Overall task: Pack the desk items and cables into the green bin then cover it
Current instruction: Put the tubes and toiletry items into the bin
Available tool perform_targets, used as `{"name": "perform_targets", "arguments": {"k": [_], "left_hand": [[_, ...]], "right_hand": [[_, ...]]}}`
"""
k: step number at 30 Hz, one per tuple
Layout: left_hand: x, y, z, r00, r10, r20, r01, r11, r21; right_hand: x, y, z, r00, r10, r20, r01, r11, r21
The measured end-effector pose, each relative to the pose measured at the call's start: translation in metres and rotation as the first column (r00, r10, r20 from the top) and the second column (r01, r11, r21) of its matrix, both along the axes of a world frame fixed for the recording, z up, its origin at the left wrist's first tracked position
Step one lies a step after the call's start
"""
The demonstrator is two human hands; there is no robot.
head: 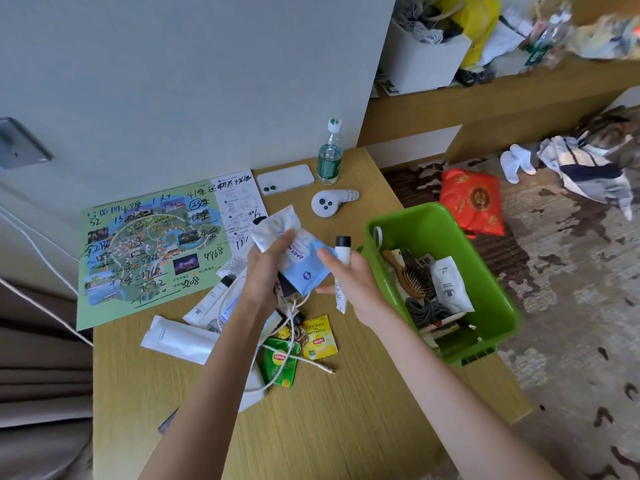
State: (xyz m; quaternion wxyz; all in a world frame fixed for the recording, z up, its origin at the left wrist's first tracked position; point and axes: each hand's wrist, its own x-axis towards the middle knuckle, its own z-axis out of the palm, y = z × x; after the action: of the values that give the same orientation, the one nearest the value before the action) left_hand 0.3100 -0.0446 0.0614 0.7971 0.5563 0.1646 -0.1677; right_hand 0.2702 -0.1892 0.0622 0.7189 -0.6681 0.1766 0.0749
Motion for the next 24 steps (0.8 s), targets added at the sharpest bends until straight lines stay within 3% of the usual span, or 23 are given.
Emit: {"name": "perform_targets", "arguments": {"k": [4, 7, 10, 12, 15, 19, 22, 24], "left_hand": [[0.01, 0.021, -0.017, 0.998, 0.064, 0.004, -0.064, 0.987, 0.148], [0.015, 0.039, -0.034, 0.994, 0.101, -0.049, -0.088, 0.971, 0.224], [0.019, 0.056, -0.049, 0.99, 0.114, -0.086, -0.086, 0.956, 0.28], [0.021, 0.065, -0.058, 0.989, 0.105, -0.104, -0.068, 0.948, 0.309], [0.027, 0.074, -0.072, 0.989, 0.086, -0.118, -0.039, 0.935, 0.353], [0.033, 0.085, -0.088, 0.987, 0.086, -0.137, -0.029, 0.928, 0.372], [0.038, 0.091, -0.099, 0.983, 0.109, -0.15, -0.039, 0.913, 0.406], [0.041, 0.094, -0.104, 0.981, 0.122, -0.153, -0.047, 0.905, 0.422]], "right_hand": [[0.025, 0.002, -0.017, 0.999, 0.023, -0.045, -0.032, 0.975, -0.219], [0.052, 0.002, -0.036, 0.996, 0.033, -0.085, -0.067, 0.899, -0.432], [0.076, 0.001, -0.055, 0.984, 0.103, -0.143, -0.175, 0.677, -0.715], [0.09, 0.002, -0.062, 0.977, 0.118, -0.176, -0.212, 0.532, -0.82], [0.111, 0.002, -0.073, 0.976, 0.113, -0.186, -0.217, 0.428, -0.877], [0.135, 0.004, -0.086, 0.981, 0.11, -0.161, -0.193, 0.406, -0.894], [0.15, 0.01, -0.095, 0.948, 0.189, -0.257, -0.311, 0.368, -0.876], [0.155, 0.014, -0.102, 0.906, 0.237, -0.351, -0.411, 0.286, -0.866]]}}
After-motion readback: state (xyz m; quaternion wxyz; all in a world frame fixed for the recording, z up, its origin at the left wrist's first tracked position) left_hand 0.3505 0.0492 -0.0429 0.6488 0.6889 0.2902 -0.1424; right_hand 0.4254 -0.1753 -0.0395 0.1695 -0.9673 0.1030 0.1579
